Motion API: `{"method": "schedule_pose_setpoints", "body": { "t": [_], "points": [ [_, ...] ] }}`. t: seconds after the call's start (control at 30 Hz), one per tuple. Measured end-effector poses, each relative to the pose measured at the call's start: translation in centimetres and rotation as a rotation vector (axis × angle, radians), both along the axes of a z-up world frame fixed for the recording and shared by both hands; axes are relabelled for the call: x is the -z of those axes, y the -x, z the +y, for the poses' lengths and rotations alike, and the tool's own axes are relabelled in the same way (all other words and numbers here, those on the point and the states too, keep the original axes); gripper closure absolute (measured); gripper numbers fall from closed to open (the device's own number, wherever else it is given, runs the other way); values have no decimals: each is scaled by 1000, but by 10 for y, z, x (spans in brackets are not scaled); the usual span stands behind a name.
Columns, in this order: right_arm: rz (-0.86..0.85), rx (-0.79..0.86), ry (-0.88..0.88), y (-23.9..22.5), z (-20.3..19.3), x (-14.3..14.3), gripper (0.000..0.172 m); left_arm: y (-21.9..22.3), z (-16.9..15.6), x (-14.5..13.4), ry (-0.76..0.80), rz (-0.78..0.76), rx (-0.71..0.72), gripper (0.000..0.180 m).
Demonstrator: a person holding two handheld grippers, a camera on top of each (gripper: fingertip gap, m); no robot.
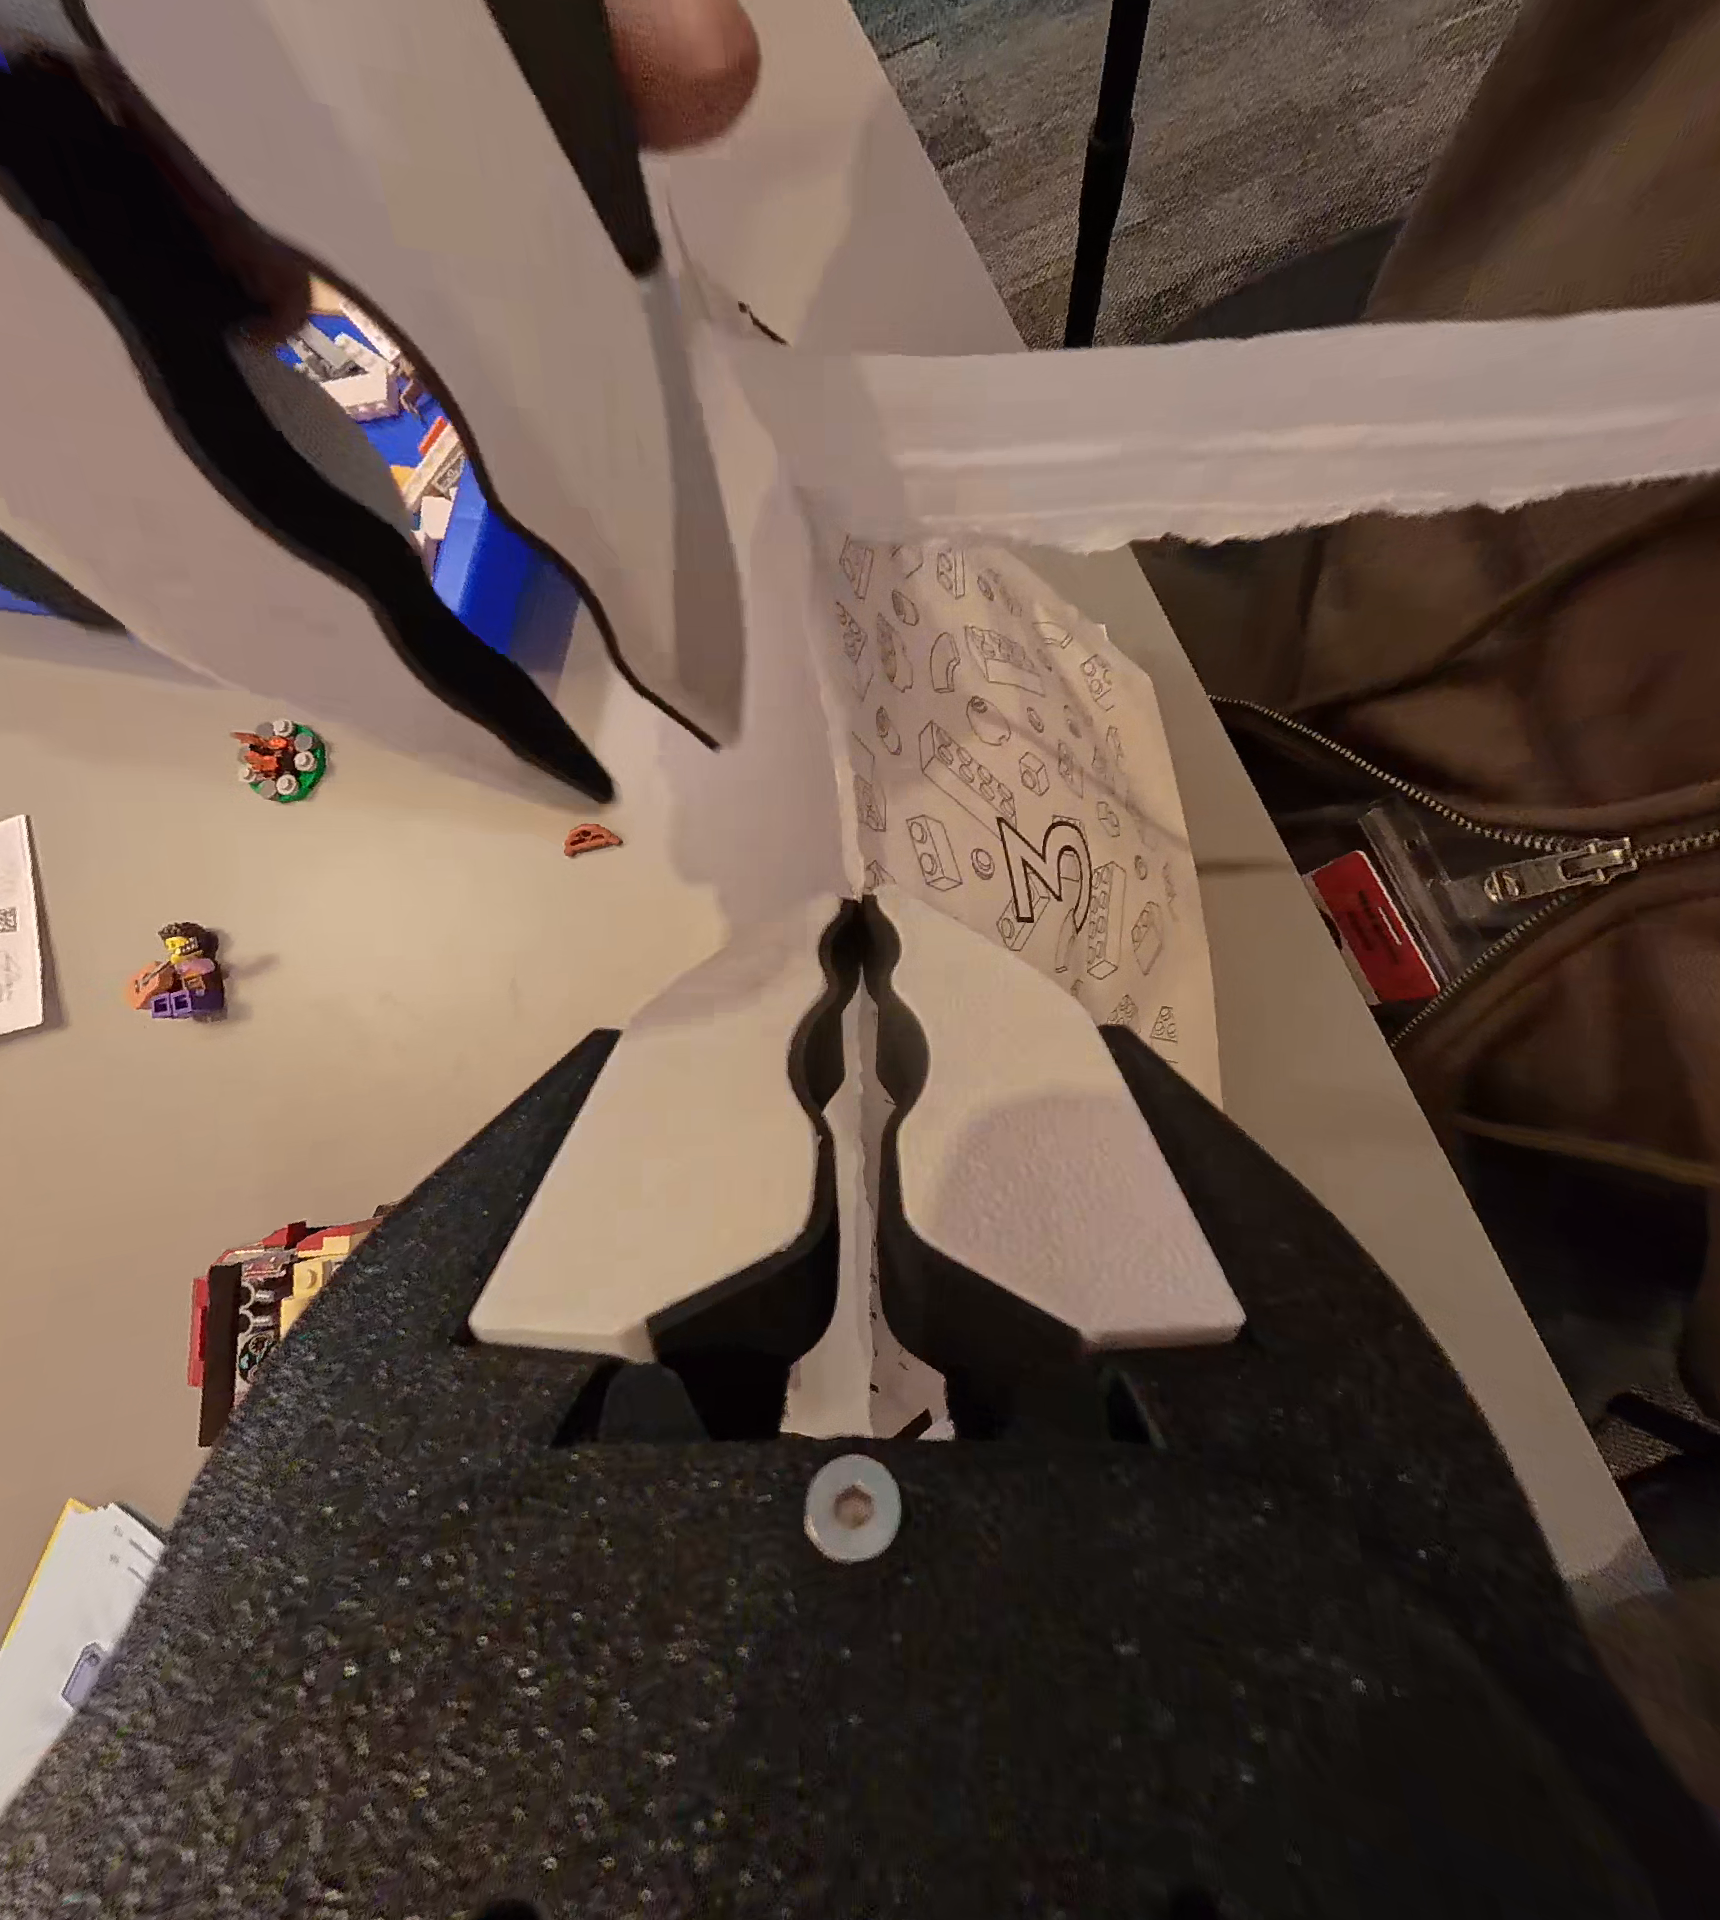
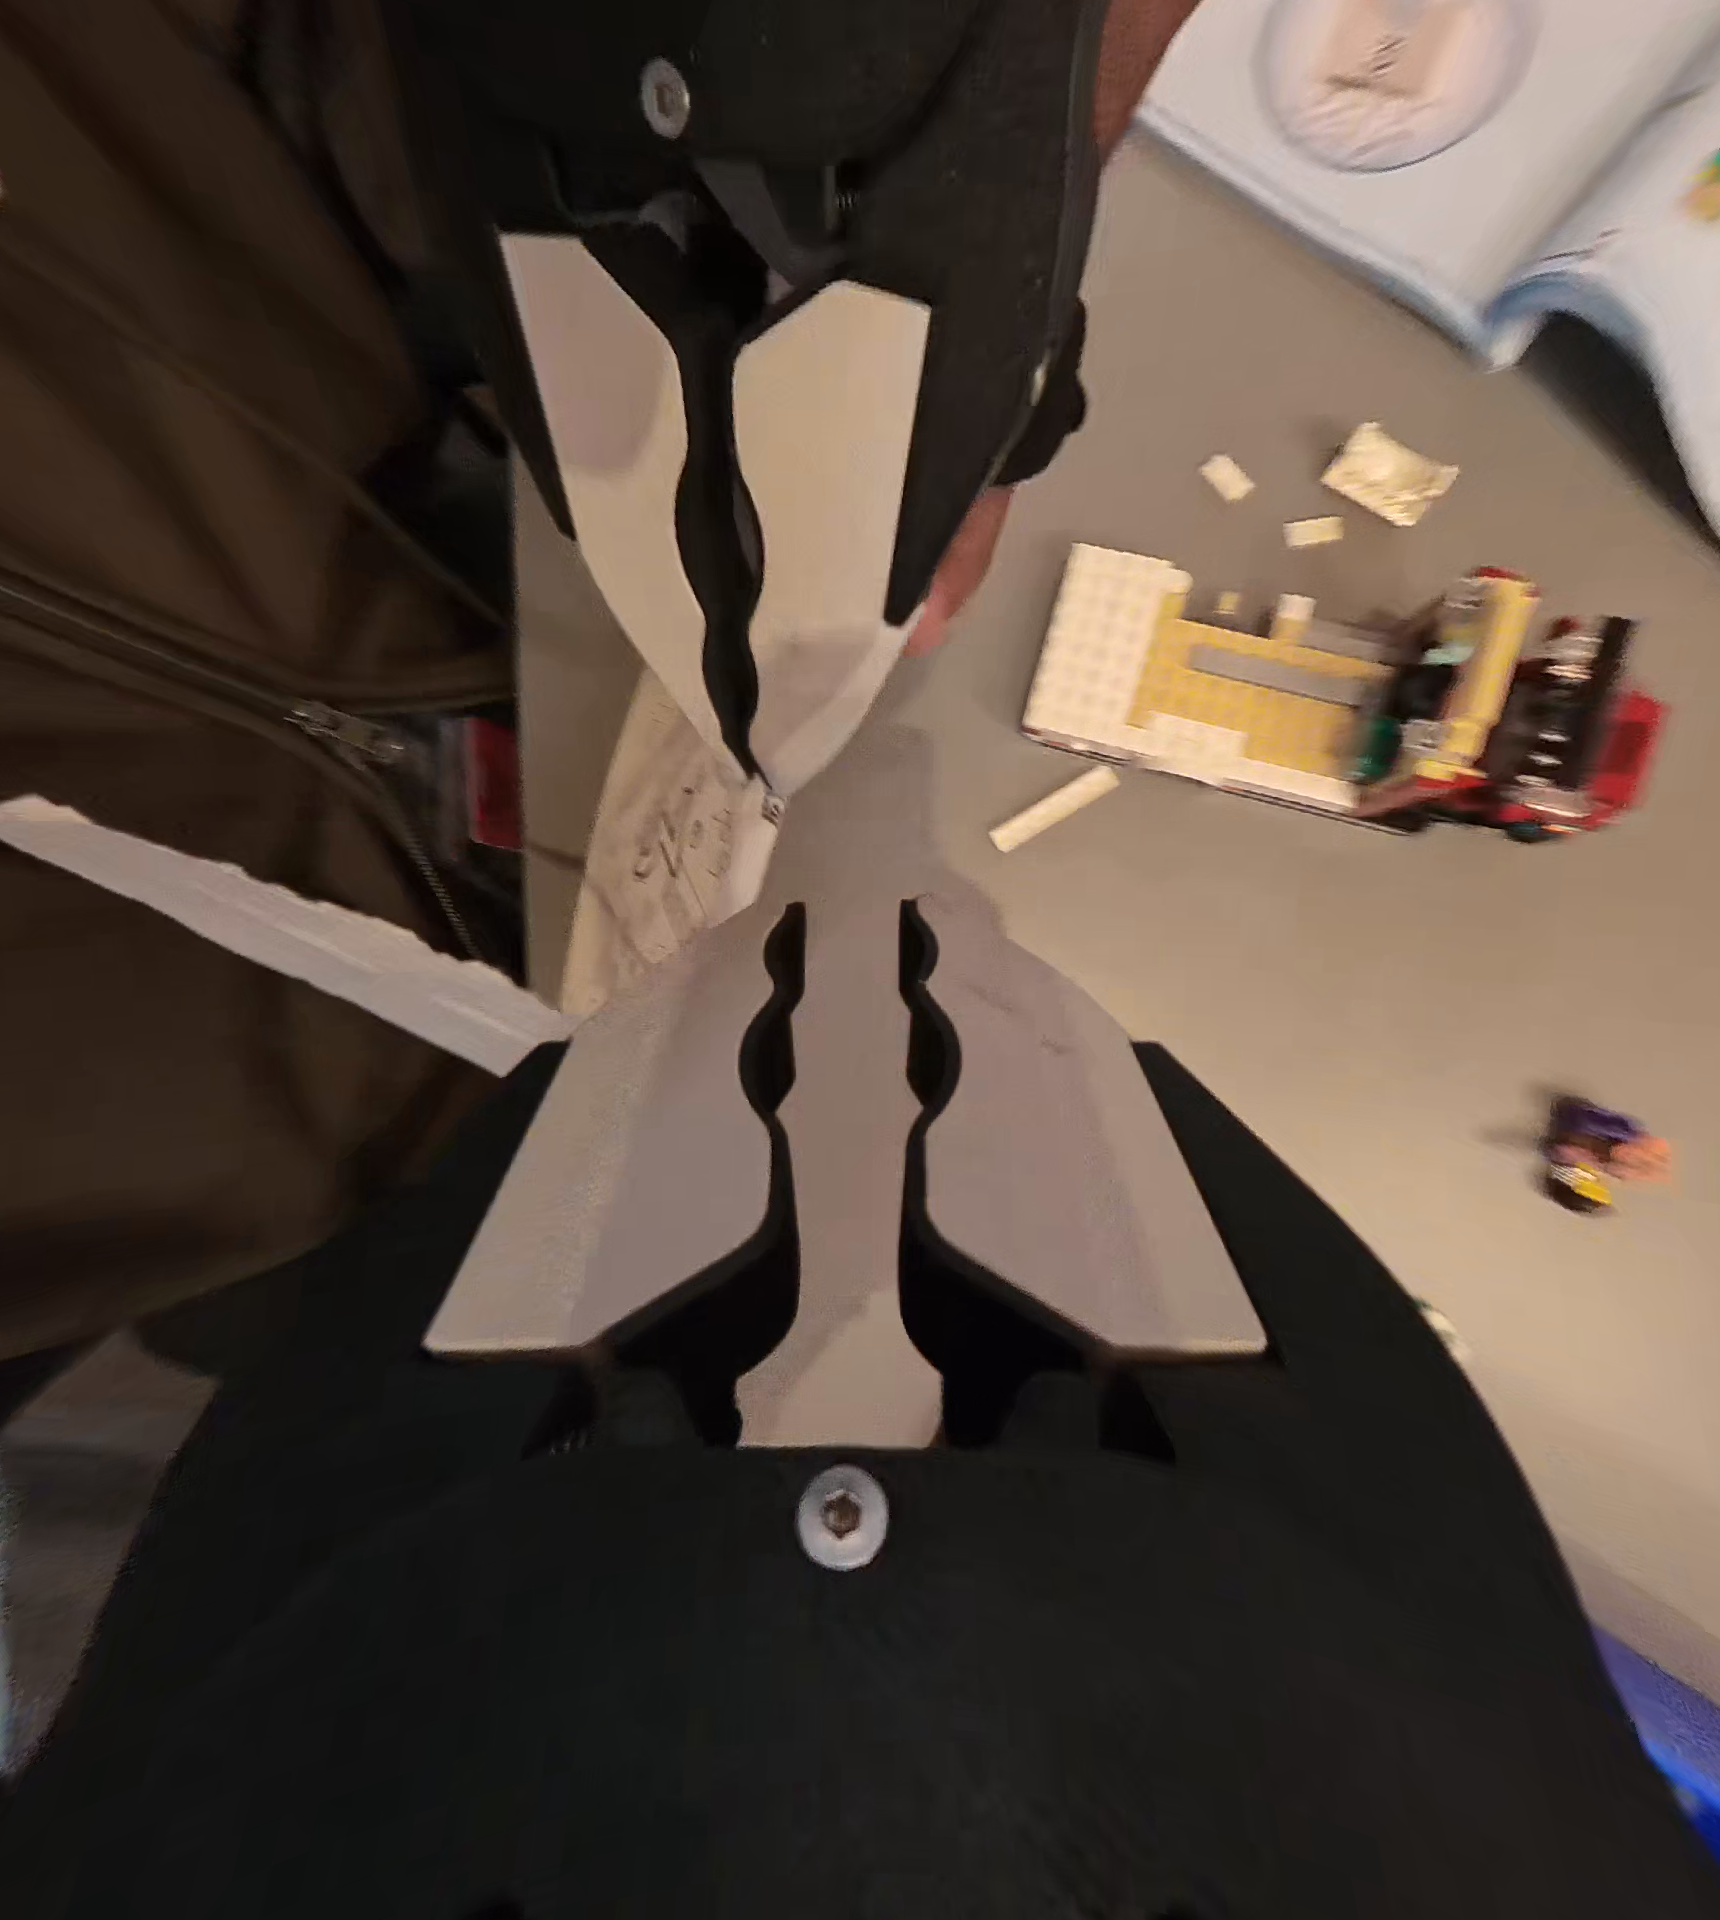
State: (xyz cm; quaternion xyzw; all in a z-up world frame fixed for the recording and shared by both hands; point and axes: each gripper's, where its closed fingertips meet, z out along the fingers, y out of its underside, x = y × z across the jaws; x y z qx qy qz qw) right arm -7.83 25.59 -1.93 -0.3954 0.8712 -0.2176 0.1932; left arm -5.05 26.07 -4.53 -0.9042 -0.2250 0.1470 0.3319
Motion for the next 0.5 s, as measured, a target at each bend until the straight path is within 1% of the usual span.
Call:
{"method": "schedule_pose_setpoints", "body": {
  "t": [0.1,0.2,0.3,0.43,0.5],
  "points": [
    [-99,-31,-98,-12,4,7,154,0,1,-2,-27,5,4,180],
    [-169,-44,-144,-19,8,10,152,1,0,-3,-39,6,4,180],
    [-164,-55,-161,-22,10,15,153,1,2,-3,-48,8,13,180],
    [-172,-38,-193,-21,9,21,163,0,2,-1,-30,10,19,180],
    [-194,-31,-204,-20,10,21,166,0,3,-1,-32,14,22,180]
  ]
}}
